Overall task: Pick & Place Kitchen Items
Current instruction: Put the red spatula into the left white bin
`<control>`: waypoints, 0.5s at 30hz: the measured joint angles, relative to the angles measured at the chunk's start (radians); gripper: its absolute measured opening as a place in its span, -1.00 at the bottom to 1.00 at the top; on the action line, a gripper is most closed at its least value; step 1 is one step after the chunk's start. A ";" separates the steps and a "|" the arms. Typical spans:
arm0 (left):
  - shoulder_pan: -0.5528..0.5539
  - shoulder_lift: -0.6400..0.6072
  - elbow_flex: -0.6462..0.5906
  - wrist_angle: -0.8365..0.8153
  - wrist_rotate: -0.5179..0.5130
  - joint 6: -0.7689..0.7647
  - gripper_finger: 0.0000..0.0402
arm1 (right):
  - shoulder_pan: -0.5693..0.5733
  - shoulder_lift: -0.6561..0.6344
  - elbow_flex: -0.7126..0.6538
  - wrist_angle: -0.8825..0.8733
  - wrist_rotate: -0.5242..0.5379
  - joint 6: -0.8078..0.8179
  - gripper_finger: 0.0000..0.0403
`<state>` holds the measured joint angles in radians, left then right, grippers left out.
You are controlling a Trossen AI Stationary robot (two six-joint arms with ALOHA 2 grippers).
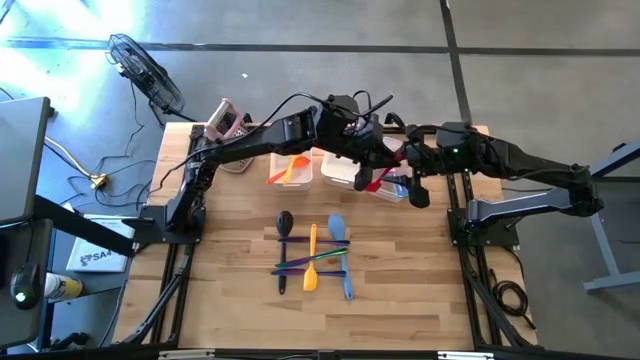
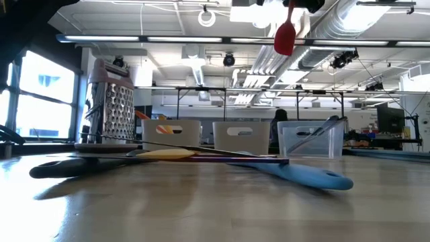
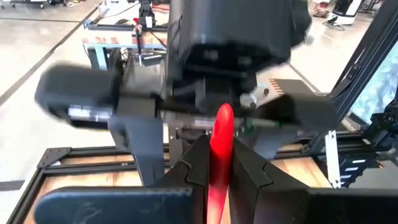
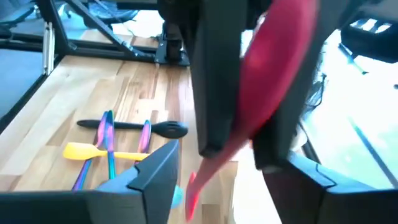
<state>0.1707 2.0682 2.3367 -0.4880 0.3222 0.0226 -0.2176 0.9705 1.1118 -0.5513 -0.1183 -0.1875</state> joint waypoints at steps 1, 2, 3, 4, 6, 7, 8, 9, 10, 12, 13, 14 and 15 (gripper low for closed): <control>0.000 0.000 0.000 -0.003 0.000 0.000 -0.87 | 0.000 -0.012 0.000 -0.002 0.013 0.000 0.10; 0.000 0.000 0.000 -0.003 -0.005 0.000 -0.87 | 0.000 -0.024 0.000 -0.003 0.024 0.000 0.11; 0.000 0.000 0.000 -0.008 -0.017 0.001 -0.87 | 0.000 -0.037 0.000 -0.005 0.035 0.000 0.12; 0.000 0.000 0.000 -0.017 -0.026 0.001 -0.87 | 0.000 -0.052 0.000 -0.012 0.044 0.000 0.12; 0.000 -0.001 0.000 -0.039 -0.054 0.003 -0.87 | 0.000 -0.079 0.000 -0.034 0.068 0.003 0.12; 0.001 -0.006 0.000 -0.059 -0.070 0.003 -0.87 | 0.000 -0.091 0.000 -0.045 0.080 0.007 0.12; 0.006 -0.012 0.000 -0.085 -0.085 0.008 -0.87 | 0.000 -0.103 0.000 -0.062 0.092 0.014 0.12; 0.007 -0.017 0.000 -0.100 -0.096 0.018 -0.87 | 0.000 -0.115 0.000 -0.081 0.098 0.026 0.12; 0.009 -0.023 0.001 -0.112 -0.101 0.029 -0.87 | 0.000 -0.127 0.000 -0.096 0.107 0.036 0.12; 0.022 -0.045 0.000 -0.176 -0.105 0.038 -0.87 | 0.000 -0.149 0.000 -0.128 0.129 0.061 0.12; 0.026 -0.050 0.000 -0.192 -0.107 0.038 -0.87 | 0.000 -0.158 0.000 -0.147 0.136 0.073 0.12; 0.027 -0.053 0.002 -0.191 -0.119 0.038 -0.87 | 0.000 -0.166 0.000 -0.163 0.144 0.084 0.12; 0.031 -0.064 0.002 -0.216 -0.142 0.034 -0.87 | 0.000 -0.174 0.000 -0.178 0.147 0.093 0.12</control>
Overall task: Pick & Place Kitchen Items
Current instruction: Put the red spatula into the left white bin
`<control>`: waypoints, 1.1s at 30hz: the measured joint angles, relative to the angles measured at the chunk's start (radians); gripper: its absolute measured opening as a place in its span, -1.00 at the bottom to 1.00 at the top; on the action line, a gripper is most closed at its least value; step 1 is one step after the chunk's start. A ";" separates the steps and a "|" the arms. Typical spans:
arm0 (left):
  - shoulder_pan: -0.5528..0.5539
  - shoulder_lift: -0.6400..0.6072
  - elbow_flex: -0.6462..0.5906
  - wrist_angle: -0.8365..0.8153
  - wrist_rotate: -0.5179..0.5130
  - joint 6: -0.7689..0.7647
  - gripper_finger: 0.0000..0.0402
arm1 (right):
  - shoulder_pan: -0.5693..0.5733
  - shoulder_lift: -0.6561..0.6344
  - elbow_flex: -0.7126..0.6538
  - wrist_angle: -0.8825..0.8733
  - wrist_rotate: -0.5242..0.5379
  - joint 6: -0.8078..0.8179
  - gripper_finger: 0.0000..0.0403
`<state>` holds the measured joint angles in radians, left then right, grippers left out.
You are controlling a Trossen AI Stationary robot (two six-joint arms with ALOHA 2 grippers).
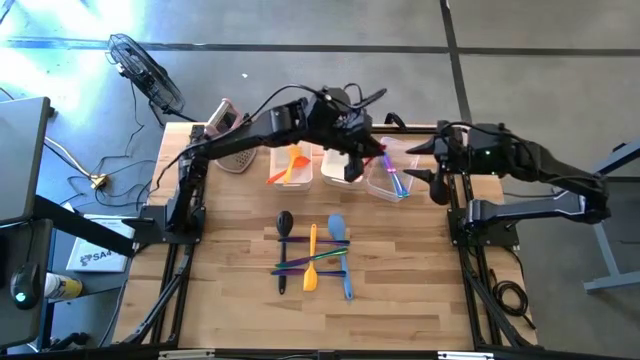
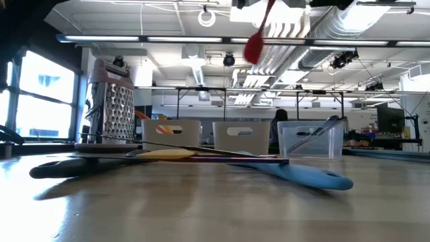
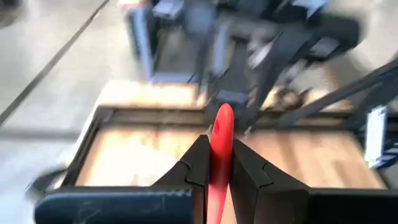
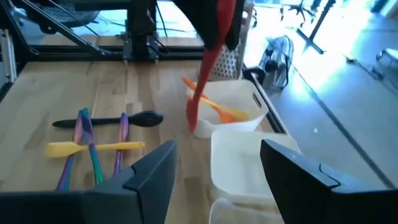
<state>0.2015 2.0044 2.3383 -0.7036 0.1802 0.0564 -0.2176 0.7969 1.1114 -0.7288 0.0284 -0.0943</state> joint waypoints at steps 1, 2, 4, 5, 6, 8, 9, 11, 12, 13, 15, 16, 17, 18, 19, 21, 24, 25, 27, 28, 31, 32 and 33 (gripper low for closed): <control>0.007 -0.013 -0.001 -0.043 -0.027 -0.005 -0.87 | 0.000 -0.006 0.000 -0.012 0.000 0.012 0.12; 0.008 -0.019 -0.002 -0.063 -0.054 -0.008 -0.87 | 0.000 -0.012 0.000 -0.021 0.000 0.021 0.12; 0.010 -0.038 0.000 -0.084 -0.094 -0.008 -0.87 | 0.000 -0.022 0.000 -0.043 0.000 0.035 0.12; 0.013 -0.050 -0.001 -0.126 -0.115 -0.008 -0.87 | 0.000 -0.023 0.000 -0.050 -0.001 0.042 0.12; 0.014 -0.058 -0.001 -0.148 -0.140 -0.002 -0.87 | 0.000 -0.024 0.000 -0.053 0.000 0.047 0.12; 0.014 -0.074 -0.001 -0.174 -0.181 0.021 -0.87 | 0.000 -0.026 0.000 -0.067 0.000 0.049 0.12; 0.014 -0.081 -0.001 -0.210 -0.197 0.032 -0.87 | 0.000 -0.026 0.000 -0.073 -0.001 0.049 0.12; 0.014 -0.089 -0.001 -0.238 -0.239 0.065 -0.87 | 0.000 -0.025 0.000 -0.075 0.000 0.049 0.12; 0.014 -0.092 -0.001 -0.265 -0.267 0.085 -0.87 | 0.000 -0.023 0.000 -0.079 -0.002 0.049 0.12; 0.014 -0.094 -0.001 -0.301 -0.302 0.105 -0.87 | 0.000 -0.021 0.000 -0.078 0.000 0.049 0.12; 0.015 -0.094 -0.001 -0.366 -0.382 0.144 -0.87 | 0.000 -0.019 0.000 -0.078 -0.001 0.048 0.12; 0.015 -0.094 -0.002 -0.409 -0.414 0.157 -0.87 | 0.000 -0.019 0.000 -0.078 -0.001 0.048 0.12; 0.015 -0.094 -0.011 -0.441 -0.442 0.168 -0.87 | 0.000 -0.019 0.000 -0.077 0.000 0.048 0.12; 0.016 -0.095 -0.026 -0.453 -0.460 0.171 -0.87 | 0.000 -0.019 0.000 -0.077 -0.001 0.048 0.12; 0.017 -0.095 -0.043 -0.455 -0.470 0.172 -0.87 | 0.000 -0.019 0.000 -0.077 0.000 0.048 0.12; 0.016 -0.093 -0.074 -0.465 -0.470 0.172 -0.87 | 0.000 -0.019 0.000 -0.077 0.000 0.048 0.12; 0.030 -0.092 -0.096 -0.454 -0.437 0.175 -0.87 | 0.000 -0.019 0.000 -0.077 -0.001 0.048 0.12; 0.042 -0.094 -0.106 -0.444 -0.413 0.174 -0.87 | 0.000 -0.019 0.000 -0.077 -0.001 0.048 0.12; 0.071 -0.094 -0.123 -0.439 -0.366 0.149 -0.87 | 0.000 -0.019 0.000 -0.079 -0.005 0.050 0.12; 0.082 -0.094 -0.130 -0.447 -0.348 0.133 -0.87 | 0.000 -0.019 0.000 -0.083 -0.005 0.059 0.12; 0.102 -0.118 -0.138 -0.493 -0.320 0.113 -0.87 | 0.000 -0.019 0.000 -0.104 -0.006 0.075 0.12; 0.101 -0.138 -0.138 -0.501 -0.319 0.106 -0.87 | 0.000 -0.019 0.000 -0.115 -0.006 0.075 0.12; 0.100 -0.162 -0.138 -0.511 -0.319 0.098 -0.87 | 0.000 -0.019 0.000 -0.124 -0.006 0.077 0.12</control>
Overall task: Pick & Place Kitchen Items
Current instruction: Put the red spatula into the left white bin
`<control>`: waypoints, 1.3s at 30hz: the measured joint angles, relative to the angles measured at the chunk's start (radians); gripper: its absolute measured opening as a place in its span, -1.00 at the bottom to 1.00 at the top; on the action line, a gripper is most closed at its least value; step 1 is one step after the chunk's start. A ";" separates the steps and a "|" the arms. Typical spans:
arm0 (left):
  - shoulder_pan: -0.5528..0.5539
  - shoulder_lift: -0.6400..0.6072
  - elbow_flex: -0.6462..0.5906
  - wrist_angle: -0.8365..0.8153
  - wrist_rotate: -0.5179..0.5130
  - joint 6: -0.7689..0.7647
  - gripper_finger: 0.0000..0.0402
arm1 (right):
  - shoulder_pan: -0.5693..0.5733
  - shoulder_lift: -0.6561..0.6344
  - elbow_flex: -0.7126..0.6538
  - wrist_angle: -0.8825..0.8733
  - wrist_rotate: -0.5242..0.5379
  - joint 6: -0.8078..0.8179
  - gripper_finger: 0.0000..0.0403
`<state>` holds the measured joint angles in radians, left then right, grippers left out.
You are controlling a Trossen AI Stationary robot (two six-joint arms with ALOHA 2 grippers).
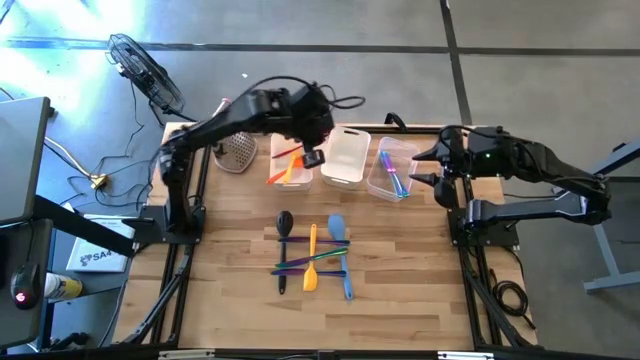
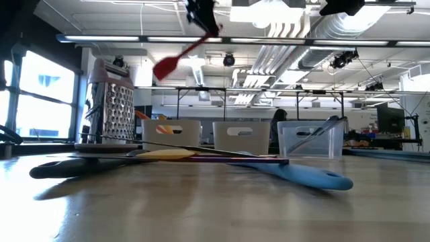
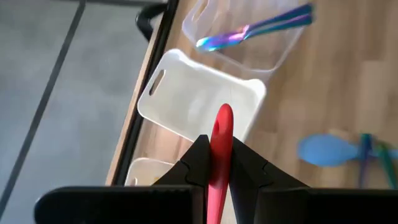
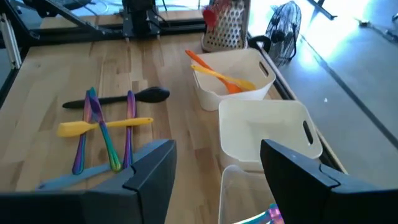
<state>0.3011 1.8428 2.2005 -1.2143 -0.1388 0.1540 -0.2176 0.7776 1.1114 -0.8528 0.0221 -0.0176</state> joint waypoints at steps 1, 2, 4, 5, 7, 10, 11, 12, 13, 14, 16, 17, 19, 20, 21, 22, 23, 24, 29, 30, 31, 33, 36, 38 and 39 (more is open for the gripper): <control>-0.001 -0.027 0.000 -0.012 0.000 -0.003 -0.87 | 0.000 0.000 0.000 -0.009 0.000 0.008 0.12; -0.001 -0.054 0.001 -0.020 -0.001 -0.007 -0.87 | 0.000 0.000 0.000 -0.017 0.000 0.017 0.12; -0.002 -0.111 0.001 -0.027 -0.002 -0.024 -0.87 | 0.000 0.000 0.000 -0.029 0.000 0.025 0.12; -0.008 -0.139 0.001 -0.030 -0.003 -0.032 -0.87 | 0.000 0.000 0.000 -0.033 0.000 0.025 0.12; -0.020 -0.200 0.001 -0.045 -0.028 -0.051 -0.87 | 0.000 0.000 0.000 -0.032 -0.002 0.025 0.12; -0.047 -0.293 -0.002 -0.081 -0.082 -0.096 -0.87 | 0.000 0.000 0.000 -0.032 0.000 0.017 0.12; -0.059 -0.328 -0.018 -0.075 -0.101 -0.111 -0.87 | 0.000 0.000 0.000 -0.032 0.000 0.013 0.12; -0.070 -0.364 -0.040 -0.070 -0.121 -0.125 -0.87 | 0.000 0.000 0.000 -0.032 0.000 0.006 0.12; -0.080 -0.402 -0.071 -0.060 -0.146 -0.139 -0.87 | 0.000 0.000 0.000 -0.032 0.000 -0.004 0.12; -0.095 -0.439 -0.111 -0.036 -0.170 -0.157 -0.87 | 0.000 0.000 0.000 -0.032 0.000 -0.011 0.12; -0.121 -0.523 -0.219 0.041 -0.211 -0.196 -0.87 | 0.000 0.000 0.000 -0.028 0.000 -0.027 0.12; -0.132 -0.568 -0.290 0.093 -0.219 -0.208 -0.87 | 0.000 0.000 0.000 -0.026 0.001 -0.034 0.12; -0.150 -0.659 -0.452 0.248 -0.209 -0.212 -0.87 | 0.000 0.000 0.000 -0.026 0.001 -0.044 0.12; -0.158 -0.705 -0.545 0.331 -0.206 -0.213 -0.87 | 0.000 0.000 0.000 -0.026 0.002 -0.052 0.12; -0.164 -0.745 -0.637 0.415 -0.197 -0.216 -0.87 | 0.000 0.000 0.000 -0.026 0.002 -0.058 0.12; -0.166 -0.784 -0.728 0.499 -0.185 -0.223 -0.87 | 0.000 0.000 0.000 -0.025 0.002 -0.062 0.12; -0.164 -0.821 -0.817 0.584 -0.181 -0.232 -0.87 | 0.000 0.000 0.000 -0.025 0.002 -0.065 0.12; -0.164 -0.848 -0.906 0.670 -0.177 -0.237 -0.87 | 0.000 0.000 0.000 -0.024 0.002 -0.065 0.12; -0.117 -0.901 -1.237 1.120 -0.096 -0.136 -0.87 | 0.000 0.000 0.000 -0.014 0.002 -0.071 0.12; -0.094 -0.901 -1.278 1.196 -0.036 -0.122 -0.87 | 0.000 0.000 0.000 -0.009 0.002 -0.075 0.12; -0.067 -0.895 -1.309 1.263 0.029 -0.119 -0.87 | 0.000 0.000 0.000 -0.005 -0.001 -0.080 0.12; -0.002 -0.868 -1.344 1.340 0.110 -0.120 -0.87 | 0.000 0.000 0.000 0.004 -0.003 -0.085 0.12; 0.094 -0.831 -1.357 1.331 0.203 -0.107 -0.87 | 0.000 0.000 0.000 0.018 -0.009 -0.085 0.12; 0.148 -0.812 -1.354 1.348 0.281 -0.076 -0.87 | 0.000 0.000 0.000 0.016 -0.029 -0.085 0.12; 0.174 -0.804 -1.354 1.346 0.310 -0.062 -0.87 | 0.000 0.000 0.000 0.016 -0.038 -0.084 0.12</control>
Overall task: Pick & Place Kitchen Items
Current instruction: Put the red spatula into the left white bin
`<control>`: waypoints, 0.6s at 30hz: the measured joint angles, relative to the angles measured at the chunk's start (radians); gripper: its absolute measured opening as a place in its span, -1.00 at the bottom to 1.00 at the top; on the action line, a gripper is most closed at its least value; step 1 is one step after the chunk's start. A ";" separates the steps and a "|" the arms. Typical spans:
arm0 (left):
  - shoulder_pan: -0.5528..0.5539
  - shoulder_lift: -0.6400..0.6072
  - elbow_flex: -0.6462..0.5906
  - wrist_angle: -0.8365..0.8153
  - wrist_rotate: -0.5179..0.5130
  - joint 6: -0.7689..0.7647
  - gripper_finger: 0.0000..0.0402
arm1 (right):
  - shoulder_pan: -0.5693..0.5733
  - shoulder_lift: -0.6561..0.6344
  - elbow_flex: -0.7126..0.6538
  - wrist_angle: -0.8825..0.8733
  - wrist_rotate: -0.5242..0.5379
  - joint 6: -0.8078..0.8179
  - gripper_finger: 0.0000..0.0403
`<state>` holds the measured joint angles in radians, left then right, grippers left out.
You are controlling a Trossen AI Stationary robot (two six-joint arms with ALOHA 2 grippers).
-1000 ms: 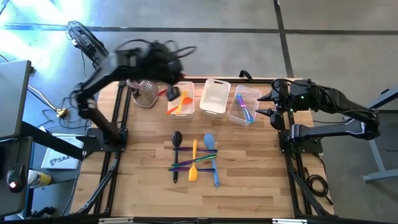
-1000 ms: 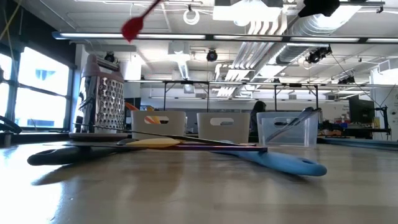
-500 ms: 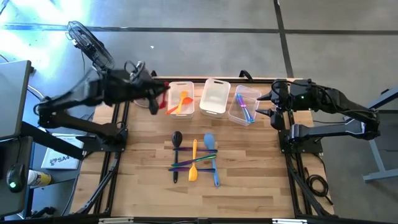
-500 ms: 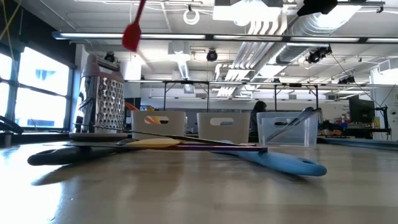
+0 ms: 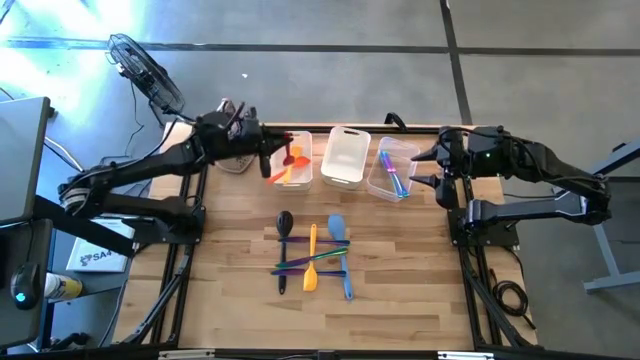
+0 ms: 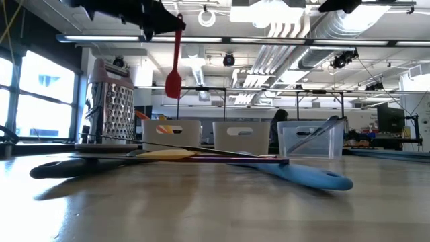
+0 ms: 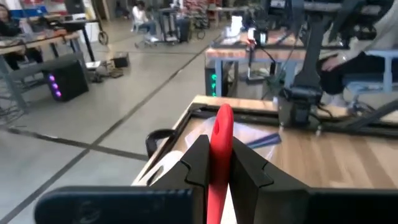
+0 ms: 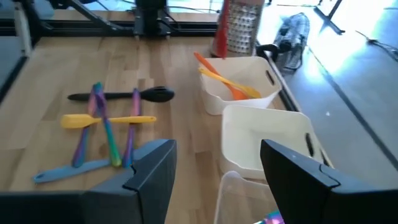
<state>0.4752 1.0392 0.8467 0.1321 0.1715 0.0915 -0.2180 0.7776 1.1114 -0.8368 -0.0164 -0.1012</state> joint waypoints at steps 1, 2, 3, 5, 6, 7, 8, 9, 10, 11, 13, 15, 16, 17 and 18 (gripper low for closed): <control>0.021 0.010 0.000 0.002 0.016 0.009 -0.87 | 0.000 0.000 0.000 -0.001 -0.014 0.001 0.12; 0.037 0.021 0.000 -0.001 0.038 0.016 -0.87 | 0.000 0.000 0.000 -0.003 -0.026 0.001 0.12; 0.050 0.034 0.000 -0.002 0.060 0.021 -0.87 | 0.000 0.000 0.000 -0.004 -0.042 0.008 0.12; 0.066 0.058 0.000 0.001 0.083 0.043 -0.87 | 0.000 0.000 0.000 -0.005 -0.066 0.028 0.12; 0.069 0.068 0.000 0.001 0.085 0.063 -0.87 | 0.000 0.000 0.000 -0.007 -0.072 0.038 0.12; 0.071 0.079 0.000 0.001 0.082 0.086 -0.87 | 0.000 0.000 0.000 -0.011 -0.072 0.047 0.12; 0.071 0.092 0.000 0.002 0.072 0.105 -0.87 | 0.000 0.000 0.000 -0.016 -0.072 0.054 0.12; 0.070 0.106 0.000 0.005 0.056 0.121 -0.87 | 0.000 0.000 0.000 -0.021 -0.072 0.063 0.12; 0.070 0.120 0.000 0.004 0.041 0.134 -0.87 | 0.000 0.000 0.000 -0.022 -0.072 0.073 0.12; 0.070 0.133 0.000 -0.001 0.028 0.146 -0.87 | 0.000 0.000 0.000 -0.023 -0.072 0.079 0.12; 0.071 0.156 0.000 0.000 0.023 0.179 -0.87 | 0.000 0.000 0.000 -0.023 -0.072 0.089 0.12; 0.071 0.173 0.000 0.001 0.022 0.221 -0.87 | 0.000 0.000 0.000 -0.023 -0.072 0.103 0.12; 0.071 0.183 0.000 0.002 0.016 0.241 -0.87 | 0.000 0.000 0.000 -0.023 -0.072 0.107 0.12; 0.076 0.193 0.000 0.001 0.005 0.261 -0.87 | 0.000 0.000 0.000 -0.023 -0.071 0.109 0.12; 0.080 0.202 0.000 -0.001 0.002 0.281 -0.87 | 0.000 0.000 0.000 -0.023 -0.070 0.109 0.12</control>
<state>0.5554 1.2412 0.8467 0.1311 0.1739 0.3723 -0.2180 0.7776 1.1114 -0.8593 -0.0868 0.0080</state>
